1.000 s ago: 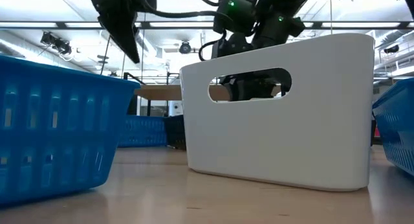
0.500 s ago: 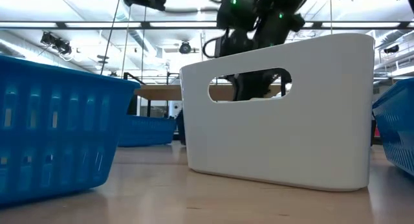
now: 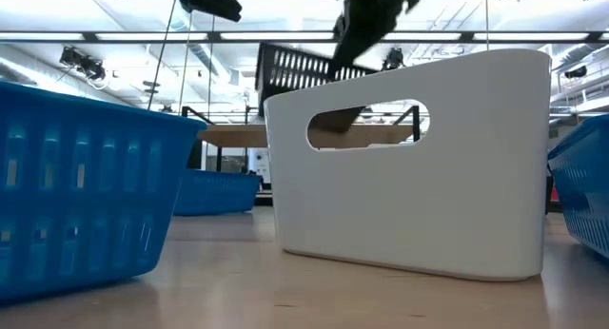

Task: Stack baskets on shelf by color
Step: Put the top right black bin on the shelf

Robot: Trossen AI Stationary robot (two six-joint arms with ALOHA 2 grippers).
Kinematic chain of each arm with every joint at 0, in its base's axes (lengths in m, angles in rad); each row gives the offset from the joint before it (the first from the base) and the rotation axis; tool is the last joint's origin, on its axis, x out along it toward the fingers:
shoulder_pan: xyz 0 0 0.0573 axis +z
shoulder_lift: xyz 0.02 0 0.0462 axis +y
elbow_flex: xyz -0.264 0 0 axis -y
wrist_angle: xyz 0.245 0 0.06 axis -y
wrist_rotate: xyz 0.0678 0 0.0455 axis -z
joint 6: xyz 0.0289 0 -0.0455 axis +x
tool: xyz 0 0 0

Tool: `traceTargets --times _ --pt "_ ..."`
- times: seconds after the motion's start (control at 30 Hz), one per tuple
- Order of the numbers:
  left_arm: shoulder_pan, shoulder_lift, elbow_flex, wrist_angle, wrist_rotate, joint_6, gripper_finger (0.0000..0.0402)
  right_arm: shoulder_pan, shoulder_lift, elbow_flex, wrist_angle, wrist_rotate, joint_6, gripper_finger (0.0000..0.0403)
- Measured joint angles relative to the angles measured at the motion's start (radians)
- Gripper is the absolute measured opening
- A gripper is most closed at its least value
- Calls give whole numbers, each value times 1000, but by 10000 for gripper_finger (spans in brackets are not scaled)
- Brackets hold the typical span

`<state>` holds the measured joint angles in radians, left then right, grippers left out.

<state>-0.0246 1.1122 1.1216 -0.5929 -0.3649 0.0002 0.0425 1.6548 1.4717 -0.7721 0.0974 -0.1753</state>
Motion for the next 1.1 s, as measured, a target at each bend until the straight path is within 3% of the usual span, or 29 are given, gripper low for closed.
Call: traceTargets --times 0.3,0.67,0.77,0.97,1.1 --pt "-6 0 -1 28 0 -39 172 -80 -26 178 -133 120 60 19" --pt "-9 5 -6 23 -2 -99 172 -278 -25 189 -147 119 265 30" --pt "-13 8 -70 64 -1 -97 172 -316 -25 189 -146 116 341 26" --pt "13 6 -163 155 -6 -15 172 -376 -18 189 -139 14 451 32" --pt "40 6 -164 188 -10 -23 172 -386 -19 183 -139 6 478 55"
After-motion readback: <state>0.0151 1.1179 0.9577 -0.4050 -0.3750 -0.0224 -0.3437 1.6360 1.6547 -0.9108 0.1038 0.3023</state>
